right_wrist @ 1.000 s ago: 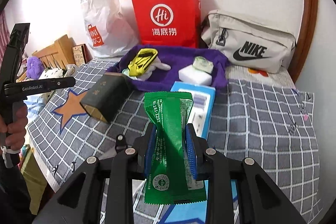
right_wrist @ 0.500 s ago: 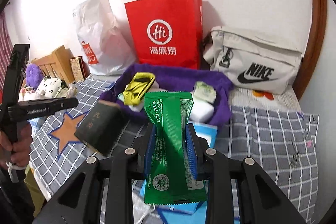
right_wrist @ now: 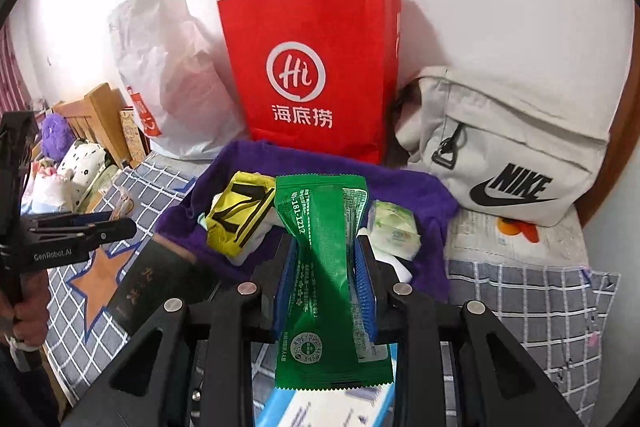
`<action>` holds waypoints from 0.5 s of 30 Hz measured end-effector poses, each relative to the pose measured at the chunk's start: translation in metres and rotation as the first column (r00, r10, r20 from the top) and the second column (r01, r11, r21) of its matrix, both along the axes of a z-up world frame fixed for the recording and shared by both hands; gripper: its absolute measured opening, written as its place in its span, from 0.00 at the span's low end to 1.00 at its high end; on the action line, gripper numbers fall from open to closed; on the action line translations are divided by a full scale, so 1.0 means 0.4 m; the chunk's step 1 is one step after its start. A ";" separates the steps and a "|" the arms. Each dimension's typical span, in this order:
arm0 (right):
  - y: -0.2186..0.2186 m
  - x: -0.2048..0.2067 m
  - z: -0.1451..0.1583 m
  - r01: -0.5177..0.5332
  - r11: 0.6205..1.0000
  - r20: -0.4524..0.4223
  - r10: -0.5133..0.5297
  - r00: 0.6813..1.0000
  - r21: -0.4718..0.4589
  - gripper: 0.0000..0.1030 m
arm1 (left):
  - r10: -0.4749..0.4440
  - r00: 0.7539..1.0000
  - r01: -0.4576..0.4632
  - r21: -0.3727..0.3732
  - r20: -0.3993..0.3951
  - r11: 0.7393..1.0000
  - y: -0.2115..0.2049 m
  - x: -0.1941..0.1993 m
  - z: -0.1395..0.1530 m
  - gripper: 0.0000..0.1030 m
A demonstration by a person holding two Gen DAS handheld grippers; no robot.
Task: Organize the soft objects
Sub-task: 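Lift and carry the orange-print and green packets over the purple towel with both tools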
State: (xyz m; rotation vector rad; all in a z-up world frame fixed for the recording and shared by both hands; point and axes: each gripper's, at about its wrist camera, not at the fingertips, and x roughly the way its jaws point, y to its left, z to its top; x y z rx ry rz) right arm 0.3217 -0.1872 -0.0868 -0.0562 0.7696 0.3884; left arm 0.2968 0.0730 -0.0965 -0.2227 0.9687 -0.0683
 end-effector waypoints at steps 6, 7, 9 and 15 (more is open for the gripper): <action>0.020 0.075 -0.040 -0.025 0.999 -0.033 0.024 0.999 -0.028 0.29 | -0.006 0.999 0.005 -0.035 -0.035 0.999 -0.004 0.080 -0.023 0.38; 0.021 0.090 -0.047 -0.027 0.999 -0.042 0.026 0.999 -0.034 0.30 | -0.005 0.999 0.004 -0.038 -0.033 0.999 -0.005 0.093 -0.023 0.40; 0.023 0.117 -0.065 -0.028 0.999 -0.059 0.026 0.998 -0.038 0.31 | 0.004 0.999 -0.006 -0.048 -0.034 0.999 -0.007 0.128 -0.027 0.40; 0.028 0.179 -0.122 -0.044 0.999 -0.111 0.040 0.993 -0.032 0.31 | 0.021 0.999 -0.024 -0.065 -0.042 0.998 -0.006 0.213 -0.045 0.40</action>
